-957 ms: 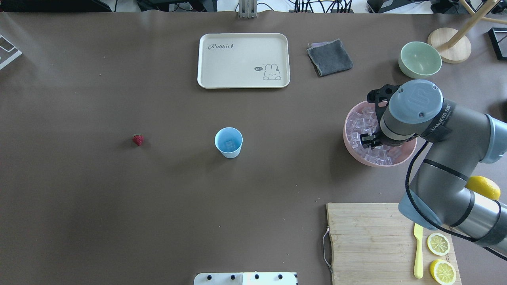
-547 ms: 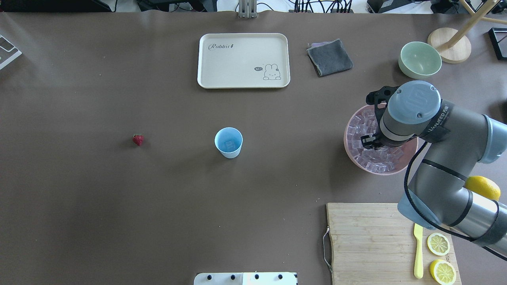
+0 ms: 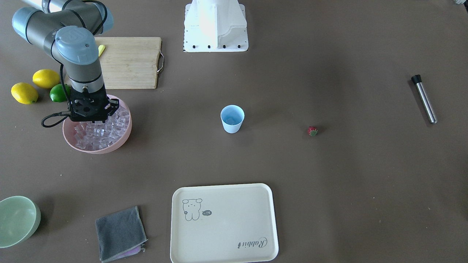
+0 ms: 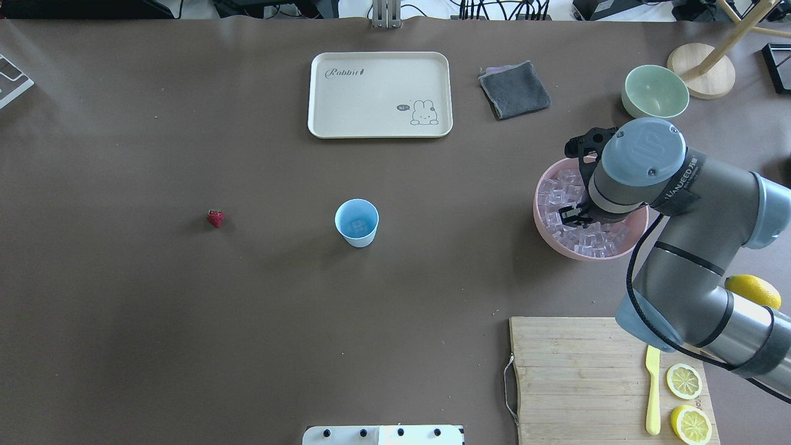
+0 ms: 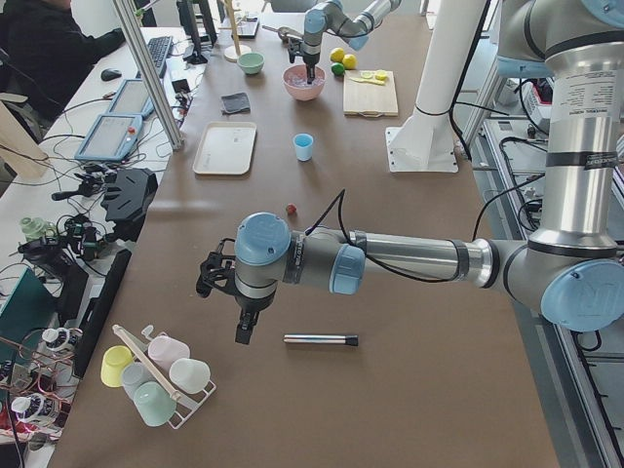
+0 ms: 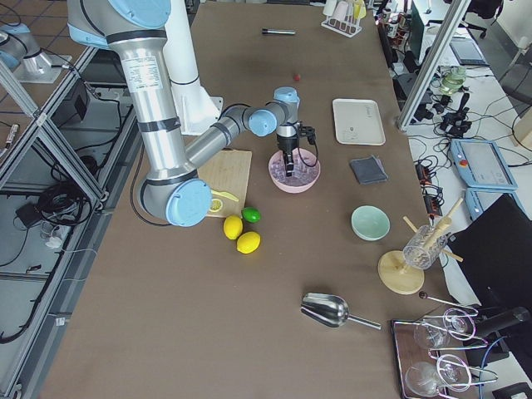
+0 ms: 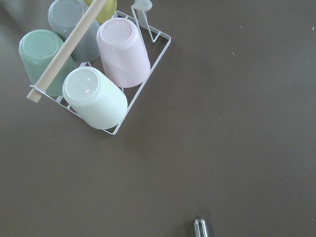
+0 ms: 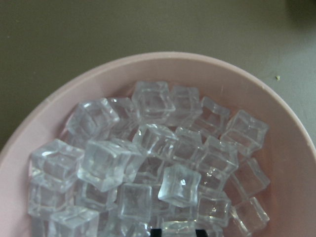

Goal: Mash ice and strawberries in cup
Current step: 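Carry the third ice cube to the cup and release it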

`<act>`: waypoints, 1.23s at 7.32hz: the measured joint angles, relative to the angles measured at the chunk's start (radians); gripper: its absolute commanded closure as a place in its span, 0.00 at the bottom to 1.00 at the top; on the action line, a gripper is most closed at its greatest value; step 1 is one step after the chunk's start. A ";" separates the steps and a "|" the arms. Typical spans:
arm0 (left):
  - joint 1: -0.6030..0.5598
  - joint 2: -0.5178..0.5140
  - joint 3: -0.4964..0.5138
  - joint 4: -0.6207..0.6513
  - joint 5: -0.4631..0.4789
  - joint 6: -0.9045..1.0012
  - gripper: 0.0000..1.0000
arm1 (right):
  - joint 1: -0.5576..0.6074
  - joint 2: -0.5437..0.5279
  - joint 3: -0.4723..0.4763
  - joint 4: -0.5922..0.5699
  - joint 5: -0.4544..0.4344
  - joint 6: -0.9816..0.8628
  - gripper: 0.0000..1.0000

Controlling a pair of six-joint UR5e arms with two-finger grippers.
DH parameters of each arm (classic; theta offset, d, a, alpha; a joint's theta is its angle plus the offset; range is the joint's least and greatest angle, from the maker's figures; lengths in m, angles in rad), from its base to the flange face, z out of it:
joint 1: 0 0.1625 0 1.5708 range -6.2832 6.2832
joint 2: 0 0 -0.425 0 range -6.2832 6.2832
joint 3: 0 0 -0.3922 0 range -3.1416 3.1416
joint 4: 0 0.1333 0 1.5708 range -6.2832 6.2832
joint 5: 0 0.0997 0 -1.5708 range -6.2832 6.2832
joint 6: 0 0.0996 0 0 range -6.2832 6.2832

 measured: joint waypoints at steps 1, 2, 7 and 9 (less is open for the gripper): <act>0.000 0.000 0.001 -0.002 0.000 0.000 0.01 | 0.032 0.018 0.016 -0.010 0.039 -0.004 0.96; 0.000 0.000 0.002 -0.003 0.000 0.000 0.01 | 0.070 0.049 0.043 -0.028 0.098 -0.002 0.98; 0.000 0.000 0.002 -0.005 0.000 0.000 0.01 | -0.099 0.400 -0.049 -0.038 0.059 0.355 0.97; 0.000 0.000 0.004 -0.005 0.000 0.000 0.01 | -0.183 0.501 -0.158 0.082 -0.015 0.451 0.96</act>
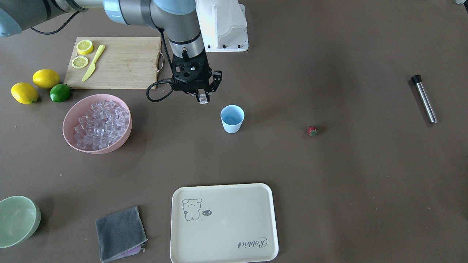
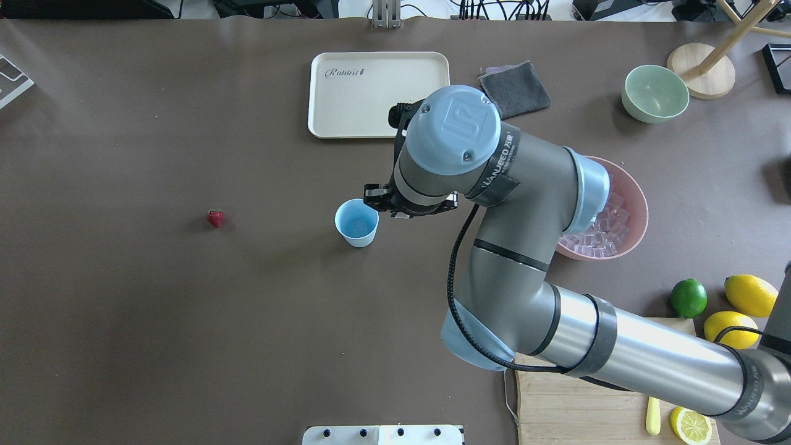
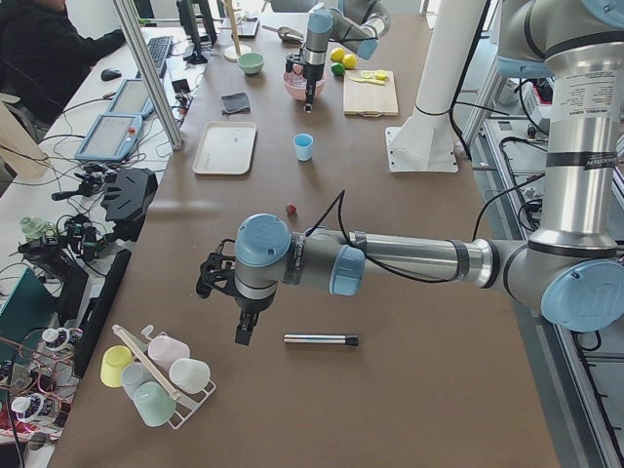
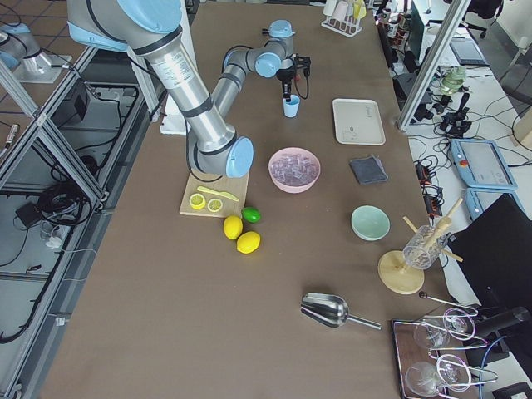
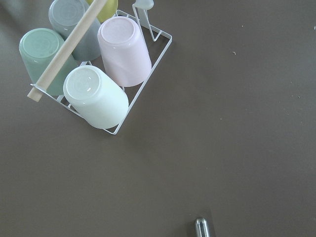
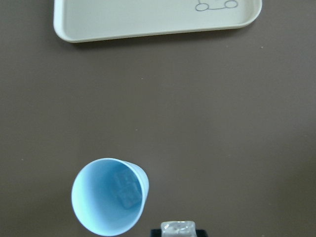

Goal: Mash ice and strawberries in cup
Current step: 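Carry the third ice cube to the cup and release it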

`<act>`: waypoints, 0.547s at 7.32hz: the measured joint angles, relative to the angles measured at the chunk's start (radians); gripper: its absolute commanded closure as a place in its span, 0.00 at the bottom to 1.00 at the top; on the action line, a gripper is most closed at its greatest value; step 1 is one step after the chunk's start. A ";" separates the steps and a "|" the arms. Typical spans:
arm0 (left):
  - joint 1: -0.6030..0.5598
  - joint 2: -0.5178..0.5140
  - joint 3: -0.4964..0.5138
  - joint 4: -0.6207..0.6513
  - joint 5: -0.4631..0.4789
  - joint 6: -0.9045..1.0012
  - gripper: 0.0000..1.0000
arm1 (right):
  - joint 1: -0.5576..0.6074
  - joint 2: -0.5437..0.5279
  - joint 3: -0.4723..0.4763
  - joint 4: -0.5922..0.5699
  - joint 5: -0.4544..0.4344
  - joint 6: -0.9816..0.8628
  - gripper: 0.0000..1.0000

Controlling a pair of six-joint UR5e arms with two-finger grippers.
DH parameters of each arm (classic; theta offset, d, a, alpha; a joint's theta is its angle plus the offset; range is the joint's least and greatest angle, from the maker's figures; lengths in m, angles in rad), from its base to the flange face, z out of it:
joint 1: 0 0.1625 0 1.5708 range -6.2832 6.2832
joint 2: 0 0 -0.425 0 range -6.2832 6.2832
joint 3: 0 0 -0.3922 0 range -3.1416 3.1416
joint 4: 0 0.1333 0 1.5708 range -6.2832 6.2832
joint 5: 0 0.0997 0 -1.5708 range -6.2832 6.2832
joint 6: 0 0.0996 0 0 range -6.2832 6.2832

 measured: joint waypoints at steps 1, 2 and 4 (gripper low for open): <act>0.000 -0.001 0.002 0.000 0.000 0.000 0.01 | -0.029 0.023 -0.065 0.095 -0.046 0.026 0.96; 0.000 -0.001 0.003 0.000 0.000 0.000 0.01 | -0.051 0.030 -0.105 0.160 -0.084 0.037 0.92; 0.001 -0.002 0.008 0.000 0.001 0.000 0.01 | -0.069 0.031 -0.132 0.198 -0.111 0.042 0.70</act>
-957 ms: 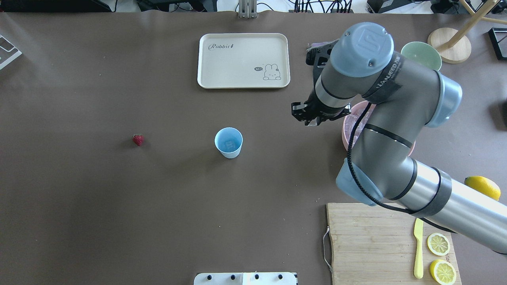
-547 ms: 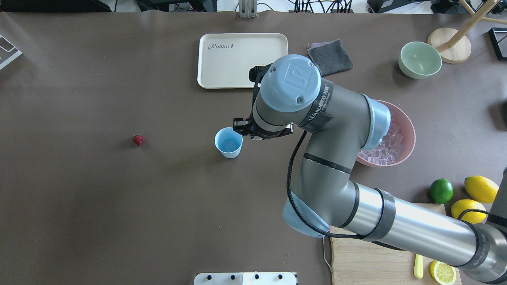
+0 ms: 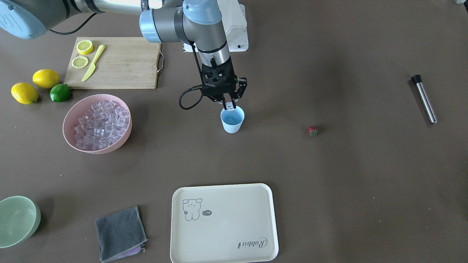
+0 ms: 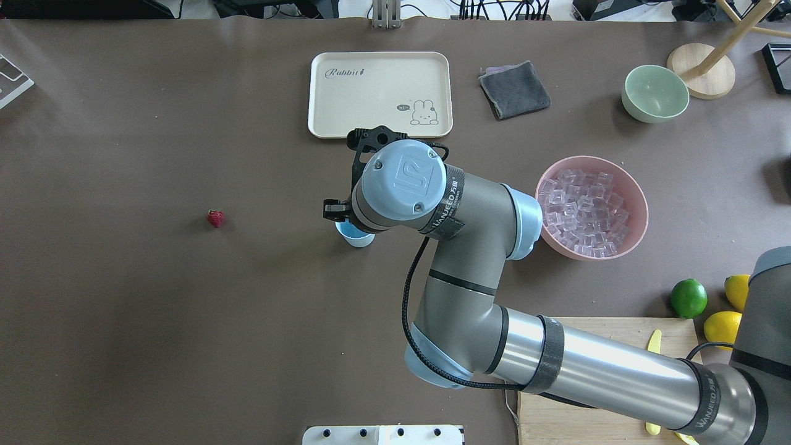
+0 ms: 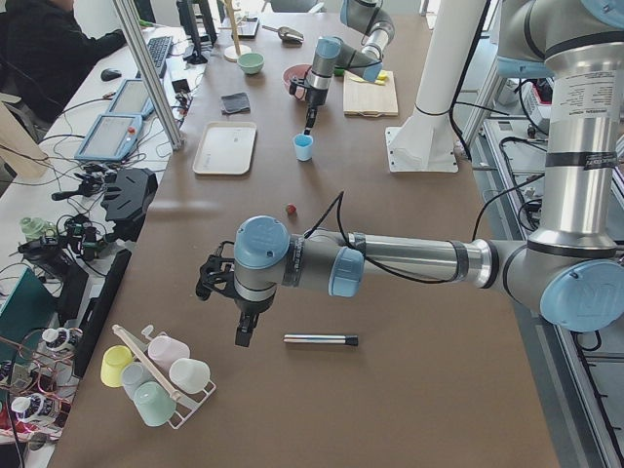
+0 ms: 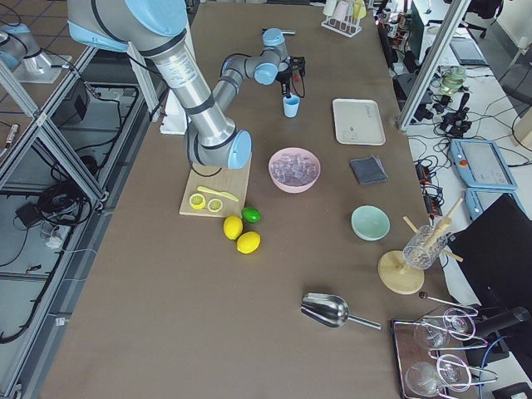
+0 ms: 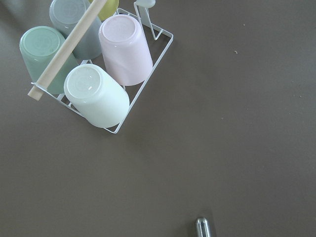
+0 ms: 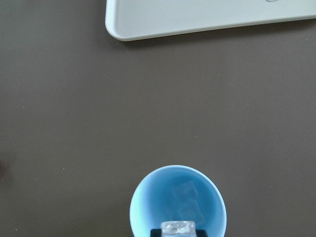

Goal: Mash ice and strawberries in cup
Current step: 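Carry the third ice cube to the cup and release it, then retract the right arm to rest while the left arm reaches toward the strawberry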

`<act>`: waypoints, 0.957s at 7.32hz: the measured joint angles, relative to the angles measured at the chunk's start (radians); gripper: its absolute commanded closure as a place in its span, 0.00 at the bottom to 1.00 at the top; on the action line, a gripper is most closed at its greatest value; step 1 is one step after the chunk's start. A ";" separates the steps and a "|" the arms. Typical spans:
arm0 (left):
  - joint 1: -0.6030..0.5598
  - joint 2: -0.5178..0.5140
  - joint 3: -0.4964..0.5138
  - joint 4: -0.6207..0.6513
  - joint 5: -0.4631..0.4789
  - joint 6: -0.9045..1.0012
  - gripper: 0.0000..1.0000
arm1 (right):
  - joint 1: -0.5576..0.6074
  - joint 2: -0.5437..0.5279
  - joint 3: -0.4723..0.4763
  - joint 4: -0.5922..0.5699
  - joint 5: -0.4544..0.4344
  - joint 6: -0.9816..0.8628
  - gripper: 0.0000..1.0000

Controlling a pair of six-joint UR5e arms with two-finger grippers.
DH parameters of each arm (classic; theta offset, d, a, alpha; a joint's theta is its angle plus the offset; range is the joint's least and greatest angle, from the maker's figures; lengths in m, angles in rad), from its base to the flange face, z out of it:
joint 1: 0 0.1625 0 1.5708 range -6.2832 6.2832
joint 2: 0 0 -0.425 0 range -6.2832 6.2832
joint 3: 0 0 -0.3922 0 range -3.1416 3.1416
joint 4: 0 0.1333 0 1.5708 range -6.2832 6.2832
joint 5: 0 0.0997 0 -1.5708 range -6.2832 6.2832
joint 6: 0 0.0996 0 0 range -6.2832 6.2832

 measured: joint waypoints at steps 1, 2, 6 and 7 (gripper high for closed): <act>0.000 0.000 0.000 0.000 -0.001 0.000 0.01 | -0.002 0.000 -0.003 0.004 -0.009 0.001 0.73; 0.000 0.000 0.001 0.000 -0.001 0.000 0.01 | -0.002 0.001 -0.003 0.005 -0.022 0.003 0.62; 0.000 -0.001 -0.002 0.000 -0.001 0.000 0.01 | -0.011 0.002 0.001 0.003 -0.063 0.049 0.01; 0.001 -0.005 -0.003 0.001 -0.001 -0.004 0.01 | -0.010 -0.011 0.018 -0.008 -0.062 0.046 0.01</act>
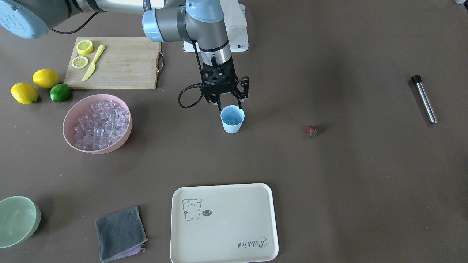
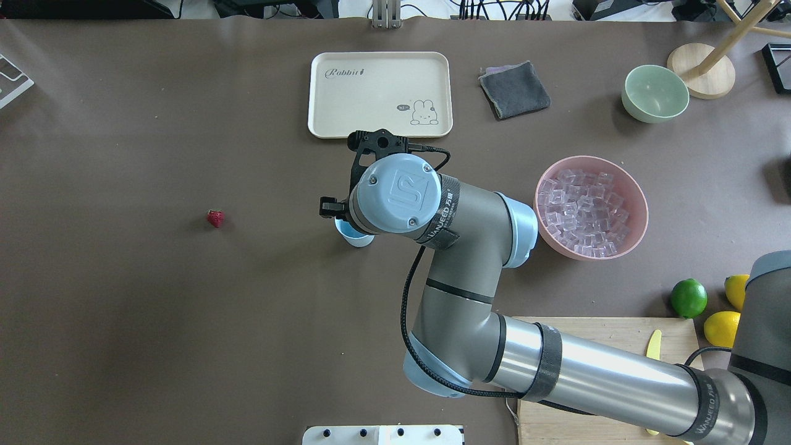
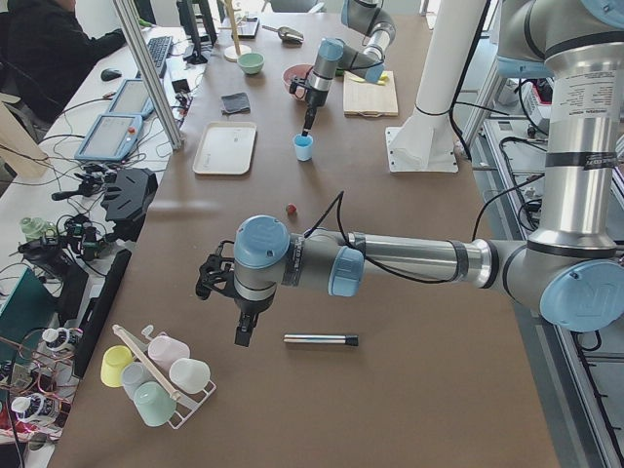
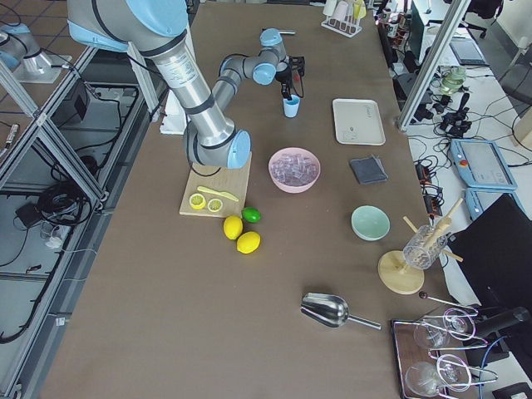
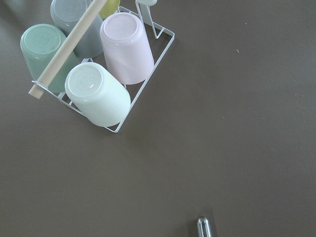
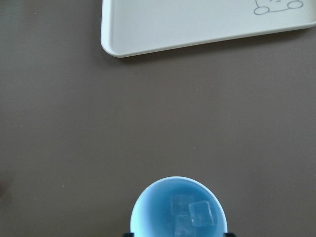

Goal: Mash ice and strawberries in cup
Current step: 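Retract the right arm to rest while the left arm reaches toward the strawberry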

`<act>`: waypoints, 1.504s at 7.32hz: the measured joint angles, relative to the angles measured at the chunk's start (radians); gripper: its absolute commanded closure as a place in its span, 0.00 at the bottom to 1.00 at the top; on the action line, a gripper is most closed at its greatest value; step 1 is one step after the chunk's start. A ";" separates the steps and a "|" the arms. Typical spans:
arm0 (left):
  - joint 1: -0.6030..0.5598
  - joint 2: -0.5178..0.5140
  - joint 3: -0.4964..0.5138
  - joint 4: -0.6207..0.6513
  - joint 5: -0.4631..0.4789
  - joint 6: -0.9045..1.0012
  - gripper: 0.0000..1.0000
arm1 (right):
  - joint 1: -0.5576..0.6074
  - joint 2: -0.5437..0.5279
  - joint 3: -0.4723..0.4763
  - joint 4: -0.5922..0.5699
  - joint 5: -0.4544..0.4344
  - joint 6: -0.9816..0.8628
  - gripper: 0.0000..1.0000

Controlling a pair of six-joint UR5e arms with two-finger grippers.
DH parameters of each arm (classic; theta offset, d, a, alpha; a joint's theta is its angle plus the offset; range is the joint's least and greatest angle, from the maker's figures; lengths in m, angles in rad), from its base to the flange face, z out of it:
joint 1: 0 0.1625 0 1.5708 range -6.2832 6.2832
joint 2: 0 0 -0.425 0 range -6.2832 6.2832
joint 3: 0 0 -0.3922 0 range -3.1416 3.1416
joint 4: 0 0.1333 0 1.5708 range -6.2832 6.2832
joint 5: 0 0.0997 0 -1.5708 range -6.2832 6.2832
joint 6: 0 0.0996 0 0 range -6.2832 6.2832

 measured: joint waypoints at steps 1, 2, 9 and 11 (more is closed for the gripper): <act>0.014 -0.013 -0.002 0.002 0.002 -0.038 0.01 | 0.011 -0.042 0.048 -0.019 0.017 -0.024 0.01; 0.050 -0.031 -0.007 -0.001 0.005 -0.113 0.01 | 0.042 -0.110 0.120 -0.040 0.055 -0.077 0.01; 0.523 -0.320 -0.008 -0.026 0.116 -0.602 0.01 | 0.722 -0.547 0.301 -0.080 0.648 -0.735 0.01; 0.640 -0.372 -0.002 -0.052 0.169 -0.742 0.01 | 0.953 -0.599 0.286 -0.171 0.760 -1.053 0.01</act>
